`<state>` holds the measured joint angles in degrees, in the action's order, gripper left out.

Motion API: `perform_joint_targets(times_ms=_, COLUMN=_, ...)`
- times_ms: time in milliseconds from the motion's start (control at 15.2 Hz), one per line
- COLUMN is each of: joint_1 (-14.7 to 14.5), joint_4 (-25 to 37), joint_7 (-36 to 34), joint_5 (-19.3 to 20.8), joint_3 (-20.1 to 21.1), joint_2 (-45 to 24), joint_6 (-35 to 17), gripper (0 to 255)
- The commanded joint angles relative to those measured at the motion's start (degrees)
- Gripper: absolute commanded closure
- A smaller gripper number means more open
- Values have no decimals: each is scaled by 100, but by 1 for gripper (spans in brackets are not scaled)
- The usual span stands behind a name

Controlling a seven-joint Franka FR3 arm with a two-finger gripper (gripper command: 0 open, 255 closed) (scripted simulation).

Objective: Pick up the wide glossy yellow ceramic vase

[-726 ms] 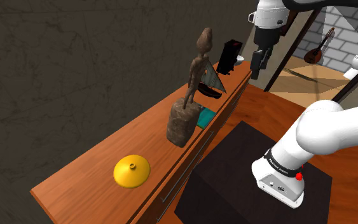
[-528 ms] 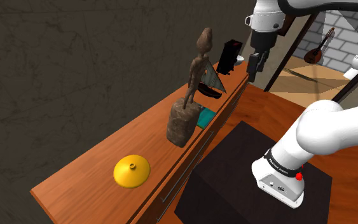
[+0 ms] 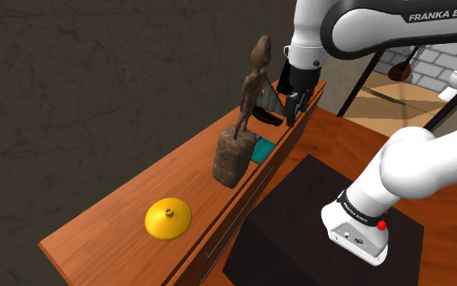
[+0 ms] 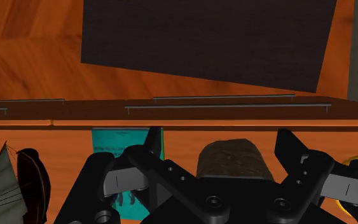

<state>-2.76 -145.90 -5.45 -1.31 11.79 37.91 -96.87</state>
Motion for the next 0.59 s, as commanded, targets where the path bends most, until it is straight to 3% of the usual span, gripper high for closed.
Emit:
perform_joint_targets(times_ms=0, joint_1=-88, joint_4=-77, joint_7=-202, joint_5=-142, joint_3=189, joint_2=-211, joint_6=-358, gripper=0)
perform_joint_targets(times_ms=528, joint_1=-300, joint_4=-25, joint_7=-985, joint_5=-404, joint_3=938, joint_2=-1487, joint_6=-1818, gripper=0)
